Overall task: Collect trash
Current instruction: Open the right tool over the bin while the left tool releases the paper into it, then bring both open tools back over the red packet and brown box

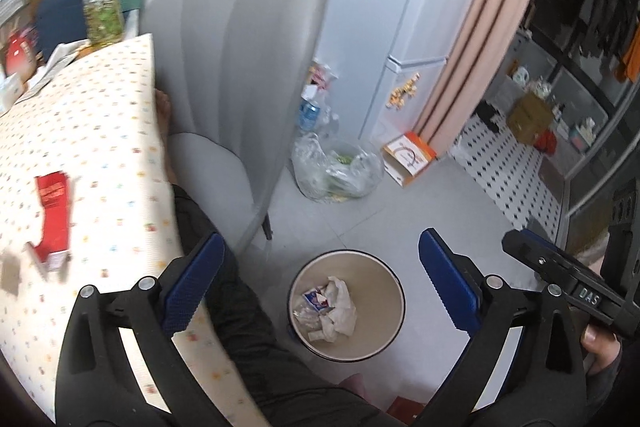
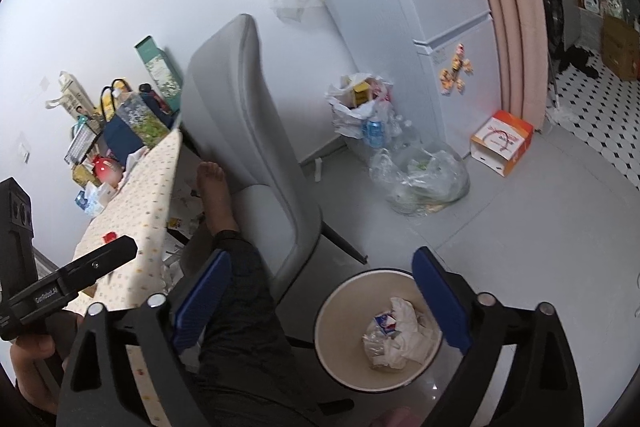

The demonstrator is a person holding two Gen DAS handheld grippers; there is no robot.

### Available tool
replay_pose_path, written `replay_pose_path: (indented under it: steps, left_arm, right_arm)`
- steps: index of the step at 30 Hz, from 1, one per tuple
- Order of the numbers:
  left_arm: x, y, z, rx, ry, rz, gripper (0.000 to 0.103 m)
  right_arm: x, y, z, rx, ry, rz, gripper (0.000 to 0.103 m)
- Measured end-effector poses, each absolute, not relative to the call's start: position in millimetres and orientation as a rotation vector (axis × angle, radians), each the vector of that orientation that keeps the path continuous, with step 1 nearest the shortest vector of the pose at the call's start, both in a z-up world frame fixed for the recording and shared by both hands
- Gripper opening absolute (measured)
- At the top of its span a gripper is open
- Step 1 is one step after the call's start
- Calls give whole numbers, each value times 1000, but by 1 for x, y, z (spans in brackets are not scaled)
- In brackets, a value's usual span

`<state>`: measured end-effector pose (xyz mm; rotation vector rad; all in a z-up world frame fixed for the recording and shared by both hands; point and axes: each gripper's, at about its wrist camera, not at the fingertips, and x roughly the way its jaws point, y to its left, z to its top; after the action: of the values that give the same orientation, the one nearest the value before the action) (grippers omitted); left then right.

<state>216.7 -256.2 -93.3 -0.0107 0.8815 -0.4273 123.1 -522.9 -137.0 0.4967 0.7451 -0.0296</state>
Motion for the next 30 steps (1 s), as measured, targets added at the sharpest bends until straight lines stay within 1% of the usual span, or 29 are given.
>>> replay_pose_path:
  steps: [1,18,30]
  left_arm:
    - [216,-247,-92,-23,875,-417,97]
    - [184,-110,-59,-206,767,-290,97]
    - [157,-24,-50,-308,708,-191,97]
  right_arm:
    - [124,-516,-133,492,740,-22,96]
    - [134,-392,-82,337,738,125,96]
    - [134,-314,-67,235,758,220,96]
